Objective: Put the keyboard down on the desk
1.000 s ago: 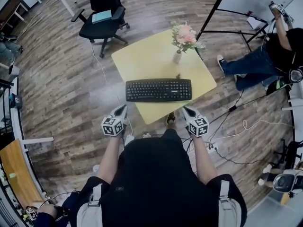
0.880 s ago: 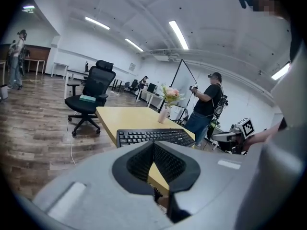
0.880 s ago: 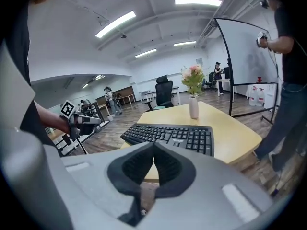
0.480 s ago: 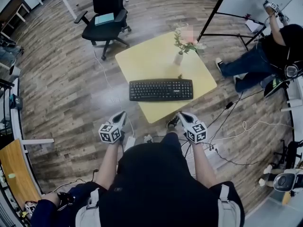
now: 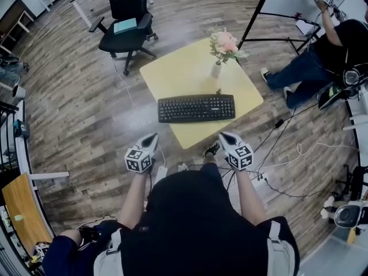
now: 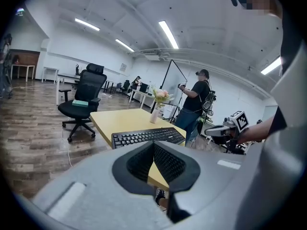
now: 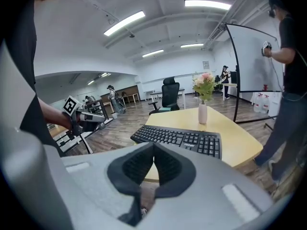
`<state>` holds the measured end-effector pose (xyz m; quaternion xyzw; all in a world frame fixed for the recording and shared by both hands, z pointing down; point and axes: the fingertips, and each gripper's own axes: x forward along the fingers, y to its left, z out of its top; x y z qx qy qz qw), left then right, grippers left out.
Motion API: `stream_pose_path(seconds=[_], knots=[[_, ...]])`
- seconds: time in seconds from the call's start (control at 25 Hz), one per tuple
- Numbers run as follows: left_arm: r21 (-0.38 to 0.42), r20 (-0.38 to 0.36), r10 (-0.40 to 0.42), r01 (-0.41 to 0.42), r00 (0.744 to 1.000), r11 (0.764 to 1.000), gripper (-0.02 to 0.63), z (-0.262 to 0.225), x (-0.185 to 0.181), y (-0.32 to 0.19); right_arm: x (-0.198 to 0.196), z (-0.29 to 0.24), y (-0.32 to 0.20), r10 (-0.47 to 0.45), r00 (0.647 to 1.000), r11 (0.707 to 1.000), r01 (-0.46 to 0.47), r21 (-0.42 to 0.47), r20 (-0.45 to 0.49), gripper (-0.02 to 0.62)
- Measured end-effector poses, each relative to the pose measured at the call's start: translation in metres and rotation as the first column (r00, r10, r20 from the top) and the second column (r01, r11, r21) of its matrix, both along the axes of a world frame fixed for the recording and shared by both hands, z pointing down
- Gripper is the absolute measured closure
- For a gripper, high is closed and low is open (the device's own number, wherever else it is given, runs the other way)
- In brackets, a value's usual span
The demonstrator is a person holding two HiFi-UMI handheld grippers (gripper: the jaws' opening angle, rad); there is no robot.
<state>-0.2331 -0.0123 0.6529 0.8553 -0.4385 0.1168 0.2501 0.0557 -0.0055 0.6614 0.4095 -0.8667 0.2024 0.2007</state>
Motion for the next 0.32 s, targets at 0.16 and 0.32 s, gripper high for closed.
stream_pose_path(seconds=[0.16, 0.32], knots=[[0.022, -0.012, -0.01, 0.01, 1.0, 1.0, 0.594, -0.008, 0.0, -0.008, 0.0, 0.0, -0.004, -0.002, 1.0, 1.0, 0.002, 0.004, -0.012, 0.594], [0.029, -0.021, -0.021, 0.022, 1.0, 0.999, 0.594, -0.009, 0.002, -0.012, 0.002, 0.0, -0.009, 0.008, 1.0, 1.0, -0.008, 0.01, -0.007, 0.594]])
